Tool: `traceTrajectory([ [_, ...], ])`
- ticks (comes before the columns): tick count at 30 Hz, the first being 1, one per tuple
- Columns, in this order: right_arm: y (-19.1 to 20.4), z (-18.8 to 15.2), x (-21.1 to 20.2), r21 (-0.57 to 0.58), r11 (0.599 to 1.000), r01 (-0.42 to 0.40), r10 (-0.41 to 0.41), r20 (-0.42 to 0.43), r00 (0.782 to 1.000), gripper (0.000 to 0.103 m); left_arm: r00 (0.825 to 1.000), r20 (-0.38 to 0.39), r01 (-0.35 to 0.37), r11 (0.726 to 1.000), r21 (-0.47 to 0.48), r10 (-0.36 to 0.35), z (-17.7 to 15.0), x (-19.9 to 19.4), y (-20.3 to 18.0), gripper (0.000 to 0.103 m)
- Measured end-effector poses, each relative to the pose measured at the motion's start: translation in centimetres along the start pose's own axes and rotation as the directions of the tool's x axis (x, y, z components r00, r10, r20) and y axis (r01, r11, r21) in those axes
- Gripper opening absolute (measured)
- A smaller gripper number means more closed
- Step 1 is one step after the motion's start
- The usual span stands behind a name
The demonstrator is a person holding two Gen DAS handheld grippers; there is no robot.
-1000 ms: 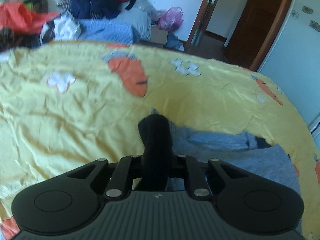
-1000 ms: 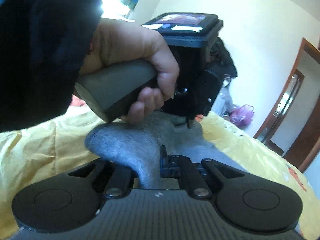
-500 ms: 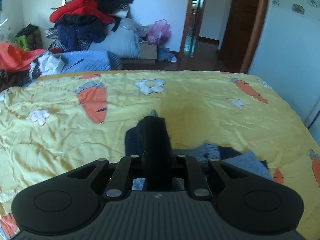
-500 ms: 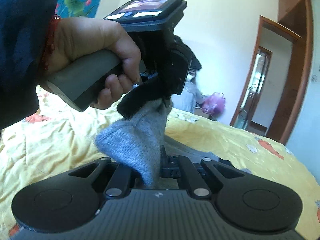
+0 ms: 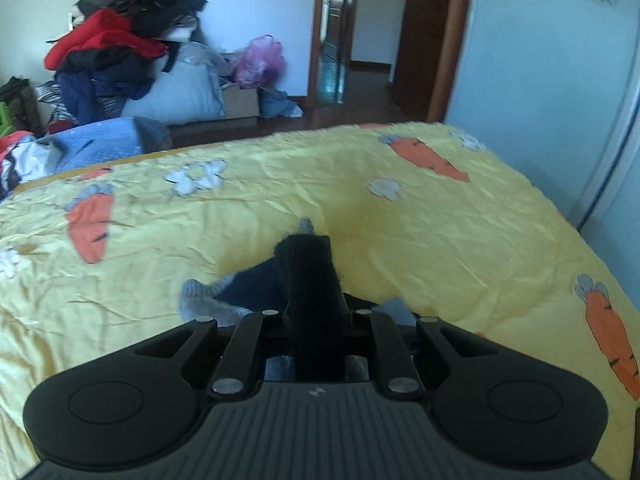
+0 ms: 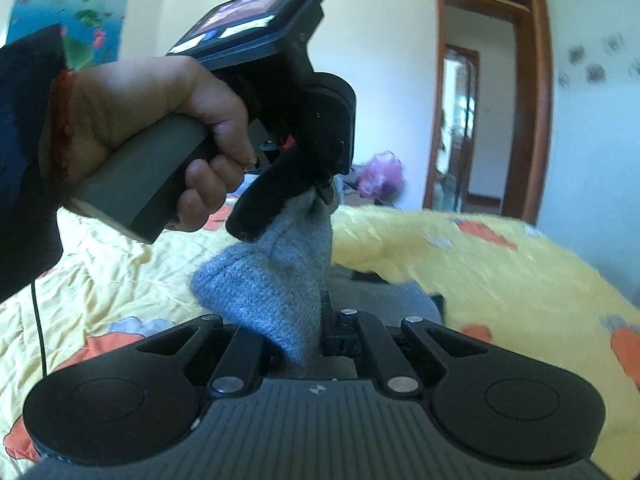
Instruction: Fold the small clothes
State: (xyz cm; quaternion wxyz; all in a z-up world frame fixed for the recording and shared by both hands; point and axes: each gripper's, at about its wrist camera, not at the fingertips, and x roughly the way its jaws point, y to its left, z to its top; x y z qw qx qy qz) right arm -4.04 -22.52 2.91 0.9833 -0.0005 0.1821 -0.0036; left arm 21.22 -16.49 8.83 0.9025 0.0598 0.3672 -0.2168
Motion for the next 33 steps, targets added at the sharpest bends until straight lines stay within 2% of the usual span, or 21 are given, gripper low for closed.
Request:
traceTrajectory([
  [9,-4.9,-2.5,1.0,0.203,0.979,0.009,0.009,-0.089,0.996,0.011,0.998,-0.057,-0.001,0.998,0.07,0.005,-1.7,4.5,-5.1,0.013],
  [12,-6.5,-3.3,1.9,0.295,0.956,-0.013,0.059,-0.148,0.987,0.011,0.995,-0.095,0.024,0.996,0.087,-0.016,-2.3,6.0,-6.1,0.014],
  [16,-8.0,-4.5,3.0,0.393,0.919,-0.032,0.125,-0.213,0.969,0.016,0.993,-0.118,0.008,0.996,0.084,0.002,-2.9,7.4,-6.7,0.018],
  [19,-8.5,-5.0,3.1,0.413,0.91,-0.031,0.136,-0.227,0.964,0.025,0.994,-0.11,0.01,0.999,0.053,-0.004,-2.6,7.5,-6.5,0.036],
  [21,-8.6,-5.0,2.9,0.416,0.909,-0.037,0.143,-0.227,0.963,0.027,0.999,-0.051,0.013,0.999,0.032,-0.012,-2.3,6.6,-6.1,0.069],
  [23,-8.8,-5.0,2.8,0.429,0.903,-0.039,0.149,-0.226,0.963,0.037,0.999,0.048,0.016,1.0,0.002,-0.016,-1.8,5.0,-5.5,0.086],
  [24,-9.1,-5.0,2.8,0.45,0.892,-0.048,0.164,-0.222,0.961,0.039,0.996,0.09,0.017,1.0,-0.008,-0.017,-1.5,4.1,-5.1,0.086],
  [26,-9.7,-5.1,2.8,0.504,0.861,-0.067,0.199,-0.212,0.957,0.047,0.992,0.123,0.006,1.0,-0.019,-0.003,-1.1,2.7,-4.3,0.086],
  [30,-11.4,-5.5,2.9,0.613,0.786,-0.085,0.251,-0.191,0.949,0.049,0.991,0.106,-0.083,0.996,-0.031,0.086,-1.6,0.6,-2.5,0.086],
  [33,-12.6,-6.0,2.9,0.682,0.725,-0.094,0.285,-0.174,0.943,0.049,0.987,0.112,-0.117,0.993,-0.001,0.116,-3.8,-1.0,-1.2,0.086],
])
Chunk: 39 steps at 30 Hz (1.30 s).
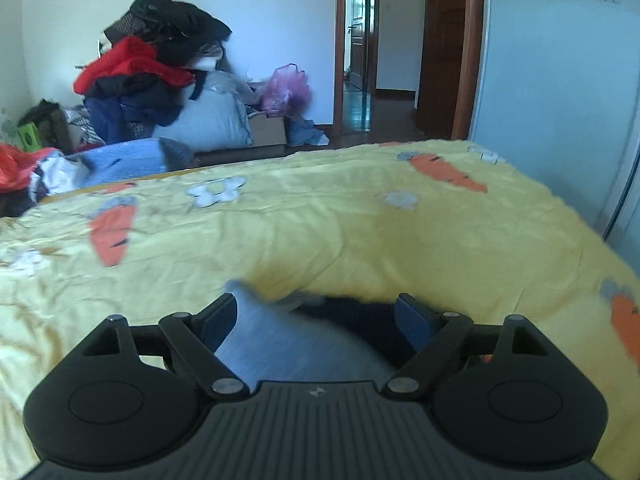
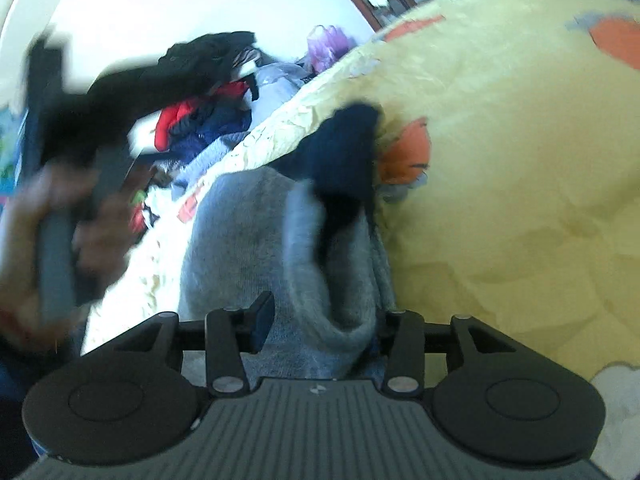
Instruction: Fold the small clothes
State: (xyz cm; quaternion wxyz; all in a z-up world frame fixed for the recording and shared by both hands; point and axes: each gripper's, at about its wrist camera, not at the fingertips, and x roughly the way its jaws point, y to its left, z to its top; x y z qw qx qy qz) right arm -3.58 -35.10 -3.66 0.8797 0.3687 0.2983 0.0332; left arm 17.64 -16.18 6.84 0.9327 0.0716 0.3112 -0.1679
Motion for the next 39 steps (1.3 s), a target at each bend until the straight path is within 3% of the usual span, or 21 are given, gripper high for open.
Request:
traceTrajectory([
  [3,-0.9,0.2,0.0,0.063,0.997,-0.034,0.035,-0.009,0.999,0.047,0.999,0.006,-0.043,0.998,0.038,0.042,-2.7,-1.5,1.2,0.086],
  [4,-1.3,0.3,0.1,0.086,0.995,-0.039,0.04,-0.015,0.999,0.042,0.999,0.006,-0.053,0.997,0.049,0.053,-3.6,-1.9,1.6,0.086],
  [5,-1.8,0.3,0.3,0.108,0.993,-0.041,0.044,-0.021,0.999,0.026,0.998,0.004,-0.057,0.997,0.057,0.057,-4.3,-2.1,2.0,0.086],
  [6,-2.2,0.3,0.4,0.125,0.991,-0.036,0.04,-0.03,0.999,0.018,0.998,-0.003,-0.059,0.996,0.065,0.059,-4.9,-2.3,2.4,0.086],
  [10,-2.9,0.7,0.7,0.119,0.991,-0.068,0.076,-0.065,0.995,0.018,0.997,-0.027,-0.068,0.994,0.086,0.071,-6.2,-2.1,4.1,0.087],
  [12,-2.7,1.7,0.2,0.053,0.996,-0.064,0.068,-0.068,0.995,0.025,0.998,-0.02,-0.057,0.995,0.079,0.059,-6.3,-1.9,5.4,0.087],
  [13,-2.7,2.3,-0.1,0.037,0.998,-0.059,0.061,-0.054,0.997,0.037,0.999,-0.022,-0.04,0.997,0.065,0.042,-6.4,-1.8,6.1,0.087],
  [14,-2.8,3.3,-0.2,0.024,0.999,-0.046,0.047,-0.036,0.998,0.064,0.999,-0.034,-0.016,0.999,0.038,0.017,-6.3,-1.4,6.8,0.087],
  [16,-2.8,5.1,0.5,-0.017,0.999,-0.047,0.047,-0.046,0.998,0.084,0.995,-0.069,0.066,0.996,-0.055,-0.07,-6.3,-0.4,8.4,0.087],
  [18,-3.0,6.8,2.6,-0.033,0.998,-0.058,0.055,-0.089,0.994,0.077,0.981,-0.095,0.153,0.976,-0.155,-0.168,-6.5,0.6,9.9,0.087],
  [20,-3.4,7.9,4.6,-0.029,0.996,-0.084,0.08,-0.133,0.988,0.068,0.95,-0.109,0.256,0.929,-0.266,-0.293,-6.9,2.1,11.3,0.087],
  [24,-3.6,9.7,7.9,-0.003,0.98,-0.199,0.195,-0.187,0.963,0.063,0.863,-0.122,0.401,0.812,-0.424,-0.489,-7.6,5.2,12.5,0.087],
  [26,-3.4,10.4,9.5,-0.012,0.975,-0.224,0.217,-0.201,0.955,0.054,0.828,-0.115,0.451,0.773,-0.446,-0.549,-7.7,6.7,12.3,0.087],
  [29,-2.6,11.5,11.9,-0.031,0.965,-0.262,0.25,-0.215,0.944,0.05,0.825,-0.087,0.473,0.766,-0.435,-0.559,-7.2,8.4,11.6,0.087],
  [34,-2.0,13.2,14.9,-0.027,0.956,-0.293,0.281,-0.221,0.934,0.045,0.812,-0.002,0.493,0.687,-0.534,-0.584,-6.8,10.9,12.5,0.083],
  [36,-2.0,13.4,15.6,-0.006,0.964,-0.264,0.256,-0.224,0.94,0.033,0.831,-0.016,0.469,0.716,-0.518,-0.556,-6.9,10.9,12.3,0.05],
  [39,-1.8,13.2,15.1,-0.011,0.967,-0.255,0.248,-0.202,0.947,0.029,0.838,0.011,0.479,0.725,-0.495,-0.546,-7.3,9.5,12.5,0.038],
])
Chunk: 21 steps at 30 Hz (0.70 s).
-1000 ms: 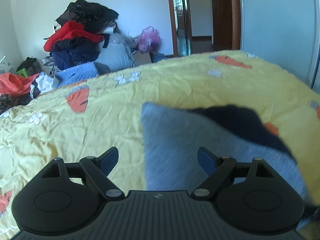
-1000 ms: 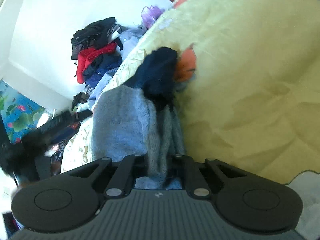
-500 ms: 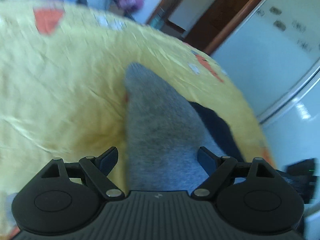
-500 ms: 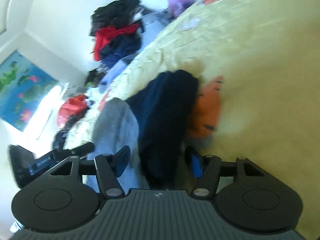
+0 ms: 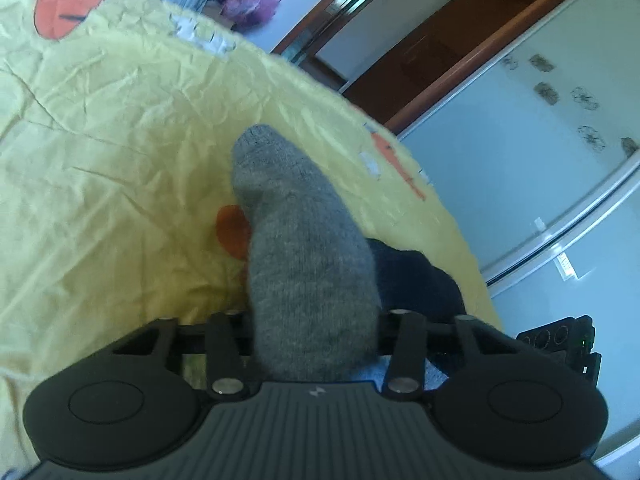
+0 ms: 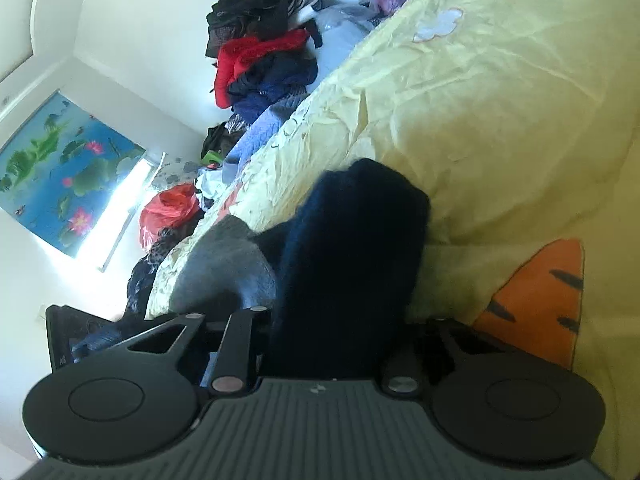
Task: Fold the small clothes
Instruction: 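Lift the folded sweater off the bed with both grippers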
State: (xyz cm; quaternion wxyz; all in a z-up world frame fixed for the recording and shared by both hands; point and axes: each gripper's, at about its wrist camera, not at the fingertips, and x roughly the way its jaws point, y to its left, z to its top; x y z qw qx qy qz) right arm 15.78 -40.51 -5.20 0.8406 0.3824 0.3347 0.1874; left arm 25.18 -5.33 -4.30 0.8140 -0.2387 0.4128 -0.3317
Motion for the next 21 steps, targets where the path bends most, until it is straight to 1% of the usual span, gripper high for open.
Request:
traceTrajectory([
  [3,1.2,-0.7,-1.2,0.009,0.999,-0.035,0.034,0.045,0.998,0.028,0.999,0.05,0.0,0.999,0.037,-0.002,-0.9,-2.2,-1.6,0.037],
  [5,2.7,-1.2,-2.7,-0.008,0.998,-0.06,0.06,0.073,0.995,0.027,0.995,0.097,0.013,0.996,0.086,-0.021,-1.6,-4.6,-3.5,0.037],
  [6,3.6,-1.4,-3.8,-0.023,0.997,-0.074,0.075,0.089,0.993,0.027,0.993,0.116,0.022,0.994,0.107,-0.034,-1.8,-5.5,-4.3,0.037],
  [10,7.2,-3.0,-9.0,-0.075,0.985,-0.158,0.167,0.136,0.976,0.027,0.976,0.181,0.088,0.979,0.184,-0.122,-3.8,-11.8,-8.0,0.037],
  [12,9.2,-4.0,-11.6,-0.103,0.977,-0.188,0.201,0.144,0.969,0.027,0.971,0.19,0.104,0.972,0.213,-0.145,-4.9,-14.4,-9.5,0.037],
  [16,12.6,-6.0,-16.4,-0.124,0.968,-0.219,0.234,0.12,0.965,0.027,0.968,0.176,0.129,0.956,0.265,-0.179,-7.0,-19.6,-12.6,0.037],
  [19,14.9,-6.9,-18.9,-0.167,0.959,-0.23,0.249,0.108,0.962,0.028,0.965,0.178,0.129,0.937,0.324,-0.194,-7.7,-21.4,-14.3,0.037],
  [21,15.2,-6.7,-19.2,-0.177,0.957,-0.228,0.248,0.099,0.964,0.028,0.97,0.172,0.109,0.935,0.337,-0.174,-7.6,-21.0,-14.2,0.038],
])
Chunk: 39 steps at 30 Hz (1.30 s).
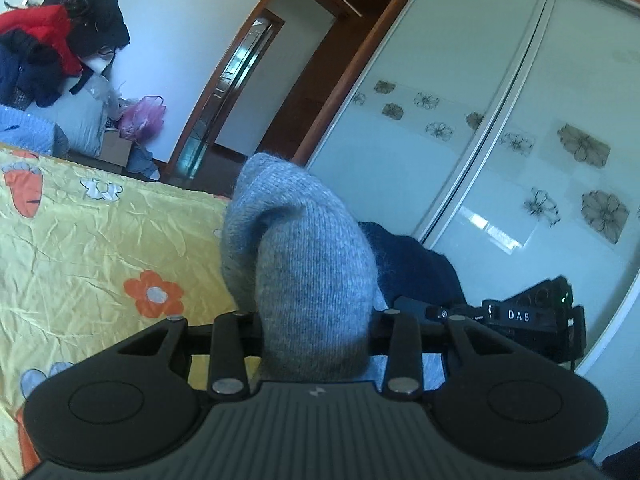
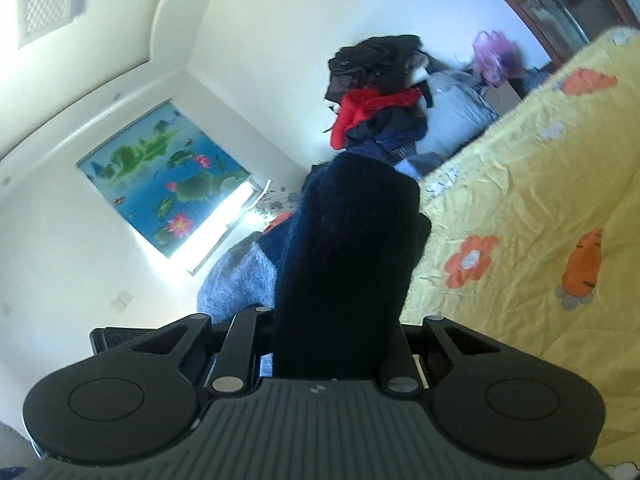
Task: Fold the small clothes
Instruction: 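Lift the folded sweater off the bed with both grippers, then lower the folded grey sweater onto the bed with both grippers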
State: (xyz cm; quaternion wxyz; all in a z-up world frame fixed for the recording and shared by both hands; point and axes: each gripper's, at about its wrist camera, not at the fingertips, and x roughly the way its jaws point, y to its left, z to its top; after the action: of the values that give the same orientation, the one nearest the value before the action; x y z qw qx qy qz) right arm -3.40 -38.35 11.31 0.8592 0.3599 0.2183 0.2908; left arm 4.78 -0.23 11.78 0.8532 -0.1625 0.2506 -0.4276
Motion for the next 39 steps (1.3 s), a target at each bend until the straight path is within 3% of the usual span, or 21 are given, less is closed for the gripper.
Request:
traceTrajectory([
  [3,-2.1,0.0,2.0,0.002,0.998,0.069,-0.069,-0.046,0.997,0.029,0.995,-0.082,-0.052,0.998,-0.028,0.049,-1.2,3.2,2.5,0.039],
  [5,-4.8,-0.3,4.5,-0.019,0.991,0.136,-0.137,-0.104,0.985,0.03,0.977,-0.165,-0.14,0.99,-0.017,0.135,-3.0,6.7,5.0,0.039],
  [9,-10.8,-1.5,10.0,-0.034,0.946,0.322,-0.322,-0.208,0.924,0.036,0.926,-0.28,-0.258,0.966,0.023,0.254,-5.3,11.7,8.8,0.041],
  [10,-11.9,-1.7,10.7,-0.025,0.942,0.334,-0.331,-0.23,0.915,0.038,0.925,-0.286,-0.26,0.966,0.005,0.251,-5.4,12.1,9.7,0.044],
  [12,-13.2,-2.3,11.4,0.012,0.948,0.319,-0.306,-0.25,0.919,0.043,0.937,-0.291,-0.221,0.973,-0.066,0.193,-4.9,12.6,11.3,0.057],
  [14,-14.0,-1.9,11.5,0.042,0.954,0.295,-0.277,-0.243,0.93,0.052,0.948,-0.279,-0.195,0.972,-0.132,0.153,-4.3,13.0,12.9,0.061],
  [19,-16.7,0.4,12.7,0.136,0.956,0.258,-0.22,-0.246,0.944,0.053,0.964,-0.22,-0.199,0.956,-0.214,0.151,-2.5,14.2,15.3,0.064],
  [21,-17.2,1.1,13.5,0.137,0.957,0.255,-0.22,-0.227,0.949,0.053,0.968,-0.193,-0.201,0.958,-0.205,0.162,-2.1,14.5,15.5,0.064],
  [23,-16.8,1.3,13.9,0.082,0.96,0.269,-0.253,-0.164,0.953,0.053,0.965,-0.16,-0.226,0.968,-0.107,0.207,-1.8,14.7,14.6,0.063],
  [25,-15.0,1.2,13.5,-0.047,0.948,0.316,-0.318,-0.061,0.946,0.053,0.944,-0.148,-0.293,0.956,0.025,0.293,-2.0,15.3,13.7,0.063],
  [26,-14.2,1.1,13.3,-0.098,0.917,0.387,-0.39,-0.01,0.921,0.053,0.919,-0.131,-0.361,0.927,0.097,0.372,-2.2,15.5,13.1,0.063],
  [28,-12.1,0.6,12.7,-0.183,0.831,0.525,-0.521,0.072,0.85,0.053,0.852,-0.088,-0.497,0.85,0.176,0.517,-2.4,15.4,12.5,0.063],
  [29,-10.9,0.3,12.3,-0.224,0.799,0.557,-0.55,0.099,0.829,0.053,0.824,-0.078,-0.541,0.82,0.188,0.562,-2.4,14.9,12.0,0.063],
  [30,-9.4,-0.3,11.7,-0.275,0.78,0.562,-0.552,0.119,0.825,0.053,0.803,-0.075,-0.572,0.8,0.182,0.591,-2.3,14.3,11.7,0.064],
  [32,-6.8,-1.9,10.9,-0.375,0.775,0.508,-0.513,0.096,0.853,0.063,0.806,-0.082,-0.573,0.808,0.136,0.586,-2.2,12.5,10.4,0.064],
  [34,-4.9,-3.9,10.9,-0.465,0.758,0.458,-0.504,0.029,0.863,0.069,0.824,-0.096,-0.547,0.829,0.118,0.558,-2.6,11.1,8.7,0.076],
  [35,-4.4,-4.9,11.1,-0.498,0.739,0.453,-0.52,0.006,0.854,0.069,0.822,-0.093,-0.549,0.825,0.132,0.562,-3.3,10.6,7.4,0.09],
  [37,-4.7,-6.4,12.3,-0.526,0.7,0.482,-0.593,-0.053,0.803,0.073,0.778,-0.103,-0.591,0.777,0.214,0.62,-4.9,11.1,5.9,0.095],
  [39,-6.1,-7.0,13.5,-0.515,0.65,0.559,-0.679,-0.064,0.731,0.074,0.735,-0.135,-0.627,0.741,0.239,0.665,-5.9,12.0,5.8,0.095],
])
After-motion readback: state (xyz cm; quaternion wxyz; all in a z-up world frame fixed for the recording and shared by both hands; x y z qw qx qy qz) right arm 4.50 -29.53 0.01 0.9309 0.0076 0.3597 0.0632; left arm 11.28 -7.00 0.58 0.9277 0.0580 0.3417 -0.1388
